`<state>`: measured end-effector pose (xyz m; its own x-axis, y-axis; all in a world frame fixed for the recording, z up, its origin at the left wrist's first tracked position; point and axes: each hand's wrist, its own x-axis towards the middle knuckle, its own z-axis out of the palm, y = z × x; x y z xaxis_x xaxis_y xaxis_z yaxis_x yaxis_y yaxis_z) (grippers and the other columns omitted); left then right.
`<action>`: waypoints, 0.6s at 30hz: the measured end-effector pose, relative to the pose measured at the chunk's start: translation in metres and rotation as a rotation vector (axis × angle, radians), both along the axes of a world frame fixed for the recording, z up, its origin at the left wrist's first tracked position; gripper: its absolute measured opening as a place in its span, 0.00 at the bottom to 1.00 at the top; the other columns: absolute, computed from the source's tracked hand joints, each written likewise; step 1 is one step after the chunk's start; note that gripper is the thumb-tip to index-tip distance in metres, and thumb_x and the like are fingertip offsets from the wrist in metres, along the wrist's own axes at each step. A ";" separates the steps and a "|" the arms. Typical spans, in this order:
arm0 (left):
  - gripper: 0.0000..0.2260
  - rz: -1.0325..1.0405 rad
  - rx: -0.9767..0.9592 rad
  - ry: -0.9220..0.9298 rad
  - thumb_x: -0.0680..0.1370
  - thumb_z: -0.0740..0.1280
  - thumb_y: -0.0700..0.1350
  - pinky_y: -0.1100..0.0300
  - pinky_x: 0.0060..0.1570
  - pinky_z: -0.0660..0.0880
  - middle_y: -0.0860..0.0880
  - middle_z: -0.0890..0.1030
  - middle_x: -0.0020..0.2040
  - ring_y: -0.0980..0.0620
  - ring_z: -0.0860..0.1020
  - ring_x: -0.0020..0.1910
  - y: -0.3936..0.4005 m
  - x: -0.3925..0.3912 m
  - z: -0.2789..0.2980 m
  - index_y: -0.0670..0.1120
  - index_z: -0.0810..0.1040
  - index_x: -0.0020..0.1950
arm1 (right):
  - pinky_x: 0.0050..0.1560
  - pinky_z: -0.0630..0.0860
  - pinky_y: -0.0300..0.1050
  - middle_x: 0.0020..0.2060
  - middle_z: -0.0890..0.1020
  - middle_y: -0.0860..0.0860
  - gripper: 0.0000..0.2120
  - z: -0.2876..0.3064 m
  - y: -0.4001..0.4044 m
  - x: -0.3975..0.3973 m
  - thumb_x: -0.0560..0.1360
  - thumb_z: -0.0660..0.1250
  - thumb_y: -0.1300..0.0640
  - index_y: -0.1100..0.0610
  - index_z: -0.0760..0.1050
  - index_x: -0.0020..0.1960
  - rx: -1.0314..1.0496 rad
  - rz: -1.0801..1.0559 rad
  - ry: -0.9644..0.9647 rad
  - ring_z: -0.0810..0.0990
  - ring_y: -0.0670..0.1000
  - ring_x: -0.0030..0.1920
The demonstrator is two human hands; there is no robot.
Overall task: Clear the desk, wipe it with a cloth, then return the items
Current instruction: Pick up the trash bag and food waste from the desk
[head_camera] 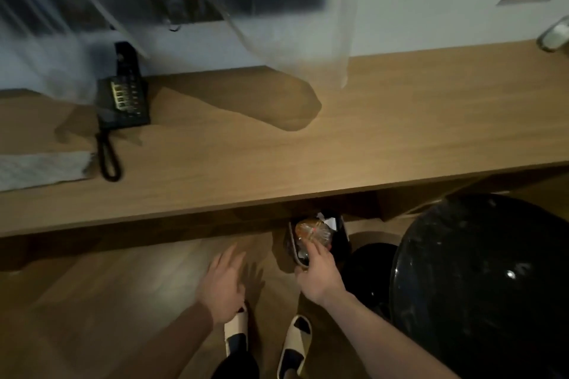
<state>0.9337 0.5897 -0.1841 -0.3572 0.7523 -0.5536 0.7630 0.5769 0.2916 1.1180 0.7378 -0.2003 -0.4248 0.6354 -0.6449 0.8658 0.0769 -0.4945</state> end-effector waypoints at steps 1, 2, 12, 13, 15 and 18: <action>0.33 0.001 0.004 0.023 0.80 0.64 0.49 0.52 0.81 0.54 0.49 0.51 0.84 0.48 0.51 0.82 -0.016 -0.004 0.017 0.54 0.55 0.83 | 0.81 0.56 0.54 0.83 0.53 0.46 0.37 0.016 -0.006 -0.002 0.80 0.67 0.49 0.45 0.52 0.83 0.027 0.086 -0.014 0.50 0.55 0.82; 0.34 -0.005 0.000 0.052 0.79 0.64 0.49 0.51 0.81 0.53 0.49 0.50 0.84 0.47 0.50 0.83 -0.033 -0.007 0.030 0.54 0.55 0.83 | 0.82 0.53 0.56 0.83 0.52 0.47 0.37 0.032 -0.013 -0.003 0.80 0.66 0.48 0.45 0.50 0.84 0.058 0.186 -0.035 0.48 0.56 0.83; 0.39 0.116 -0.164 0.282 0.78 0.46 0.67 0.42 0.76 0.33 0.43 0.26 0.77 0.39 0.32 0.80 -0.196 -0.046 0.124 0.50 0.42 0.85 | 0.80 0.40 0.64 0.83 0.38 0.48 0.39 0.126 -0.109 -0.065 0.82 0.61 0.39 0.43 0.42 0.84 0.321 0.731 -0.108 0.35 0.60 0.82; 0.37 0.147 -0.148 0.291 0.81 0.52 0.64 0.41 0.76 0.33 0.43 0.25 0.77 0.39 0.30 0.80 -0.215 -0.055 0.125 0.50 0.42 0.85 | 0.80 0.40 0.64 0.83 0.37 0.49 0.40 0.130 -0.121 -0.078 0.81 0.61 0.39 0.43 0.42 0.84 0.334 0.754 -0.101 0.34 0.60 0.81; 0.36 0.202 -0.116 0.286 0.82 0.55 0.61 0.39 0.77 0.34 0.42 0.25 0.78 0.39 0.29 0.79 -0.250 -0.075 0.129 0.51 0.43 0.85 | 0.80 0.39 0.64 0.83 0.36 0.49 0.40 0.137 -0.146 -0.103 0.82 0.61 0.40 0.44 0.41 0.84 0.358 0.781 -0.081 0.32 0.60 0.81; 0.37 0.260 -0.117 0.290 0.82 0.55 0.61 0.38 0.77 0.34 0.42 0.26 0.79 0.38 0.28 0.78 -0.302 -0.107 0.138 0.50 0.41 0.85 | 0.80 0.38 0.63 0.83 0.37 0.49 0.38 0.148 -0.190 -0.144 0.82 0.59 0.38 0.44 0.41 0.84 0.384 0.782 -0.056 0.33 0.59 0.81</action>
